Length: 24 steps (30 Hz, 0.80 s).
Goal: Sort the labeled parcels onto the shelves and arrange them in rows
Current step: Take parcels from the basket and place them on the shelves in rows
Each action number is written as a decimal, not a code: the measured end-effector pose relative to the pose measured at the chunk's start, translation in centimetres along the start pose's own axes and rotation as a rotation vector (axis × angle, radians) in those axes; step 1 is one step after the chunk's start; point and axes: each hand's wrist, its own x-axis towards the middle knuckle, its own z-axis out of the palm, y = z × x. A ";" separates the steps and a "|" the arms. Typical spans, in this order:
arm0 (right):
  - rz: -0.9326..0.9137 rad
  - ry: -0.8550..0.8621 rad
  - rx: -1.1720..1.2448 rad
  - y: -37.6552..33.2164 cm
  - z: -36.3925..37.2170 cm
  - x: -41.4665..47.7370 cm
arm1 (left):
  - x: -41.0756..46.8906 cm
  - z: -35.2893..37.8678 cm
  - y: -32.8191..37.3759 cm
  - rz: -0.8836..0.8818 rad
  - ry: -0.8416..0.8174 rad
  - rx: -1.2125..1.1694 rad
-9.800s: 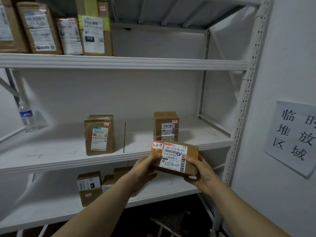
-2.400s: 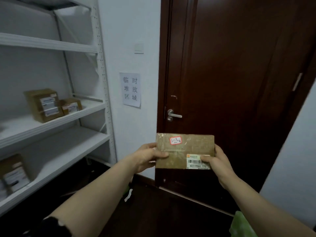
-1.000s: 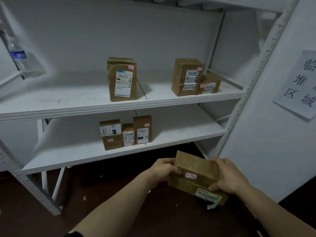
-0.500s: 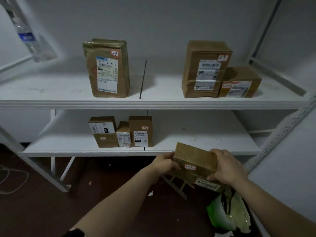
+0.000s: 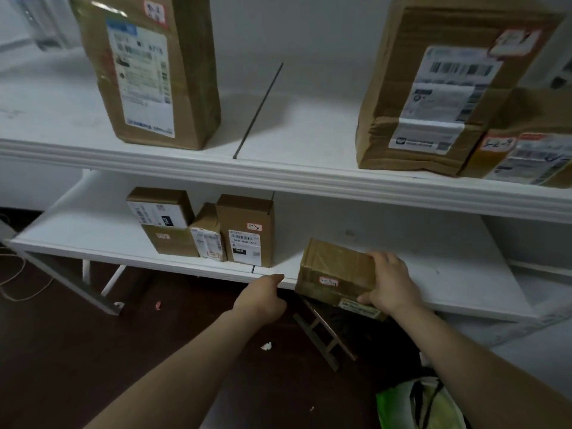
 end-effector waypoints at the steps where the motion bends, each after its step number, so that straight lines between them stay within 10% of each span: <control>1: 0.004 0.003 -0.001 0.0 0.5 1.1 | 0.9 0.2 -0.4 0.004 0.003 0.042; 24: -0.154 -0.013 -0.090 -2.0 7.3 10.4 | 9.2 3.0 -3.7 0.006 -0.034 0.155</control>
